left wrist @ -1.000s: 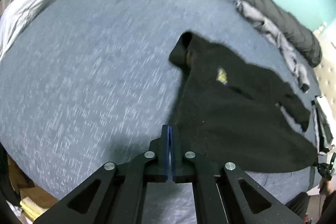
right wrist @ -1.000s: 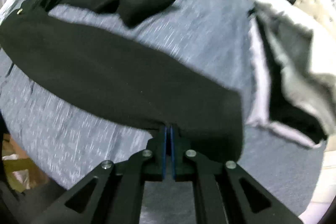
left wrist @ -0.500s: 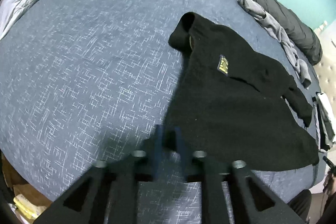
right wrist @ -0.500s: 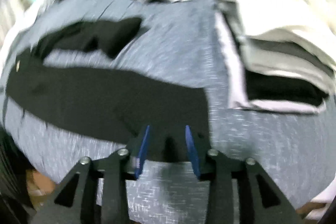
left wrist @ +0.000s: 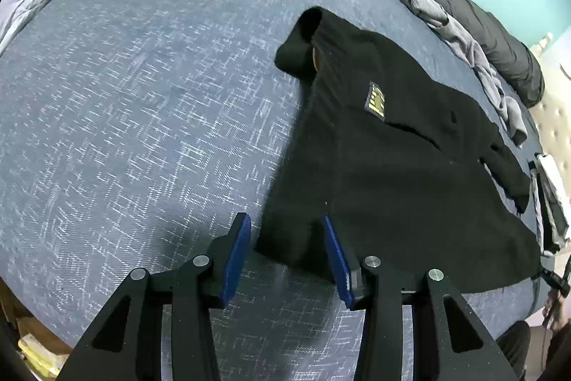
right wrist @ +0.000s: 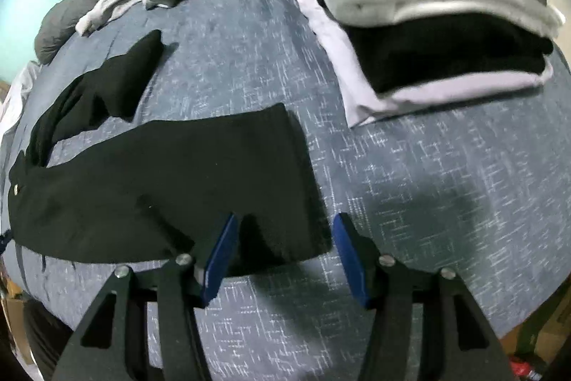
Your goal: Fold clothes
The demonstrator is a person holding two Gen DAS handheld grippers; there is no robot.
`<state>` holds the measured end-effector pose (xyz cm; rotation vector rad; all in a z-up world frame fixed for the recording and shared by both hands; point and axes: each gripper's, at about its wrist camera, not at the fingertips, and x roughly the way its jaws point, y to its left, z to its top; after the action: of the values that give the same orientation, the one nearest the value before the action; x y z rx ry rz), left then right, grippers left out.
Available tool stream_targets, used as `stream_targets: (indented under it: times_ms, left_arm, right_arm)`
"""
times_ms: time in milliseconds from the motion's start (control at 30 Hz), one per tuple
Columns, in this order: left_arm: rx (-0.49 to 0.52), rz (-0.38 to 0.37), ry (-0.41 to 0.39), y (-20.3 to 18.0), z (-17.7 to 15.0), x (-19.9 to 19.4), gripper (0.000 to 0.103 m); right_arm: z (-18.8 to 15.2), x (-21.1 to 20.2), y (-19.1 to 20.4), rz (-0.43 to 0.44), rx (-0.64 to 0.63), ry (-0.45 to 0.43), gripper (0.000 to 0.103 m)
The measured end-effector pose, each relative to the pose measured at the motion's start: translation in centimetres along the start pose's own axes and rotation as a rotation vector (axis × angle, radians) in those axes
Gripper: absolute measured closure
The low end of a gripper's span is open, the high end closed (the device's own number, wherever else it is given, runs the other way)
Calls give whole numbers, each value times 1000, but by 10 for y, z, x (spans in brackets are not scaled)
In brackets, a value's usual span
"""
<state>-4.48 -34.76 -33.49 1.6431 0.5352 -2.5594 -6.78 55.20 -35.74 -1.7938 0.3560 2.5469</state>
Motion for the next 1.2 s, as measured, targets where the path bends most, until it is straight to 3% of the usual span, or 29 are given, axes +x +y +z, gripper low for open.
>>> stream_targets:
  times_ms: [33, 100, 167, 267, 333, 900, 1200]
  left_arm:
    - [9, 3, 3, -1, -1, 2, 65]
    - [25, 29, 5, -1, -2, 5, 83]
    - [26, 38, 1, 1, -2, 6, 95]
    - [30, 35, -16, 3, -2, 3, 99]
    - [35, 38, -26, 4, -1, -2, 100]
    - [39, 45, -96, 13, 14, -53, 102]
    - [-16, 71, -78, 38, 7, -50, 102]
  right_arm:
    - [0, 2, 0, 5, 7, 5, 46]
    - [-2, 4, 4, -8, -8, 13, 51]
    - [-3, 6, 8, -23, -27, 20, 70]
    - [-4, 4, 11, -31, -47, 14, 86]
    - [-3, 1, 12, -30, -56, 5, 90]
    - [8, -41, 17, -14, -93, -80, 95]
    - [-4, -25, 22, -12, -106, -30, 95]
